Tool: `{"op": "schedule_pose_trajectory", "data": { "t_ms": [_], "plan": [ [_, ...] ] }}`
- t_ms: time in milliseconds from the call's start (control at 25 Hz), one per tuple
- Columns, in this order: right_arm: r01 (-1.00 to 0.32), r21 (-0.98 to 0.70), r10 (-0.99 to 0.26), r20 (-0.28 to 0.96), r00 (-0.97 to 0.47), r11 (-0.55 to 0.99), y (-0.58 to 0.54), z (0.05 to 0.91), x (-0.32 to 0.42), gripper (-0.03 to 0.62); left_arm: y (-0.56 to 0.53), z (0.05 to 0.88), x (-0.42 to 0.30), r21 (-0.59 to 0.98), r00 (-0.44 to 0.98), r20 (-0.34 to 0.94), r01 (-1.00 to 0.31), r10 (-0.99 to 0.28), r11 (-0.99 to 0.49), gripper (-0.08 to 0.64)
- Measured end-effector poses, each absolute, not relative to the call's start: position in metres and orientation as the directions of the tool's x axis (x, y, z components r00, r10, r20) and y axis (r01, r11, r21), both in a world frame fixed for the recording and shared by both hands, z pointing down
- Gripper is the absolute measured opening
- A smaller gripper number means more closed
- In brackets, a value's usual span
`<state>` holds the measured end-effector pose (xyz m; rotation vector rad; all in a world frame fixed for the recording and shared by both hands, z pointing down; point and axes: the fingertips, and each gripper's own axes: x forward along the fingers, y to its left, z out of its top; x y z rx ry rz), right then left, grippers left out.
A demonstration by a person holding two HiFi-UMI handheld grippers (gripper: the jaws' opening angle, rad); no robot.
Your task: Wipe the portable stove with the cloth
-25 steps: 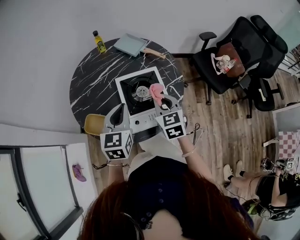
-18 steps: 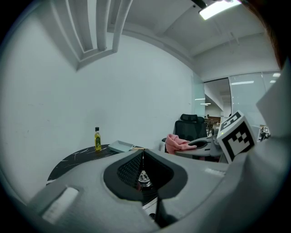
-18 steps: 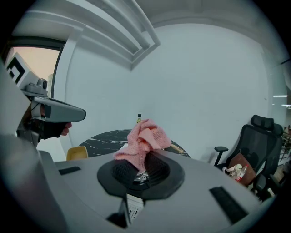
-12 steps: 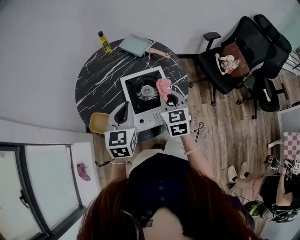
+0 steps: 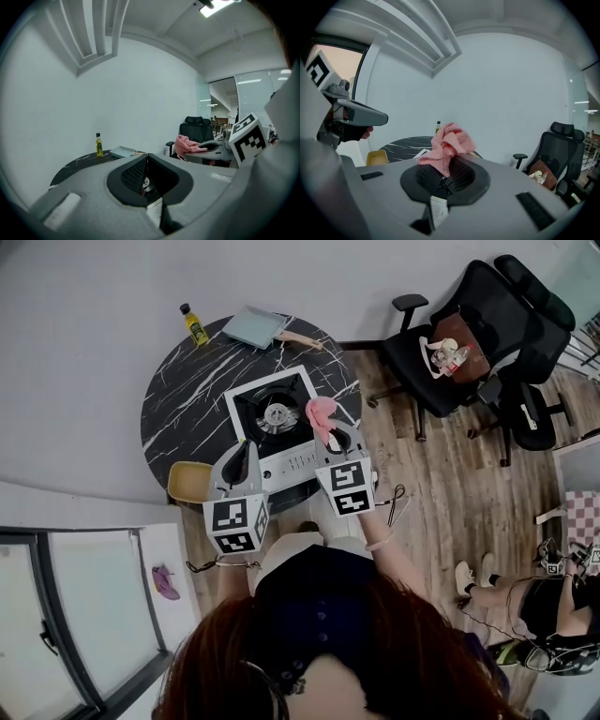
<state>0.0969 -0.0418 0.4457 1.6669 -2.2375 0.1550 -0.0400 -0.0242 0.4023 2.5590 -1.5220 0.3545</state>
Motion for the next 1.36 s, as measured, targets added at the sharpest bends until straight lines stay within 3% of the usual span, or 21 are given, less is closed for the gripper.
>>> {"op": "schedule_pose_trajectory", "data": {
  "t_ms": [1360],
  "plan": [
    [-0.917, 0.092, -0.887, 0.306, -0.346, 0.389, 0.112, 0.445, 0.165, 0.032, 0.136, 0.397, 0.034, -0.017, 0.370, 0.266, -0.922, -0.890, -0.388, 0.014]
  ]
}}
